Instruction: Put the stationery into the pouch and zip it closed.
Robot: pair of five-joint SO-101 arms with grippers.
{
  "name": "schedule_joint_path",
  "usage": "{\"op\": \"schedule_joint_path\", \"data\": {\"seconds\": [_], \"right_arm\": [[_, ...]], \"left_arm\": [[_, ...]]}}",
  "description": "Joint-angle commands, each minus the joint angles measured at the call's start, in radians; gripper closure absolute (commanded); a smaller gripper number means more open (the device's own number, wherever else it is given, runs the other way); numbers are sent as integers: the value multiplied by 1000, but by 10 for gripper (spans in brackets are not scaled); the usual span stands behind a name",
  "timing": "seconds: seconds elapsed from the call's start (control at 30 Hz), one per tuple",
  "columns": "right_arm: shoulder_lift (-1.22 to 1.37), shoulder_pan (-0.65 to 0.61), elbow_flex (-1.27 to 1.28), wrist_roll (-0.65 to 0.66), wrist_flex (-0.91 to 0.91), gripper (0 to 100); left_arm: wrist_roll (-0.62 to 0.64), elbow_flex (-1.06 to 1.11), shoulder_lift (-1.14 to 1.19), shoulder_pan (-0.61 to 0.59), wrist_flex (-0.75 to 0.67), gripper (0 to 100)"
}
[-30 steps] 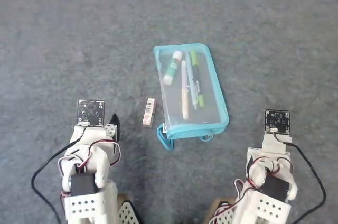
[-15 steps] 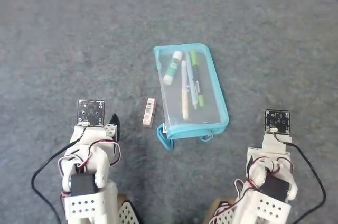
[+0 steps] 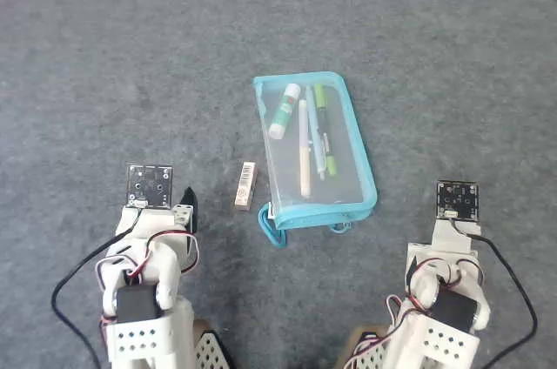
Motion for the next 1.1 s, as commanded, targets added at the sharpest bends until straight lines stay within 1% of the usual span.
{"op": "schedule_joint_path", "data": {"seconds": [0.0, 1.0, 1.07], "right_arm": [[-12, 8, 17, 12, 8, 861], [-12, 4, 17, 5, -2, 858], [-13, -30, 17, 12, -31, 858]], "left_arm": [[12, -5, 0, -3, 9, 849], [12, -5, 0, 2, 9, 849], [9, -7, -3, 2, 28, 848]]}}
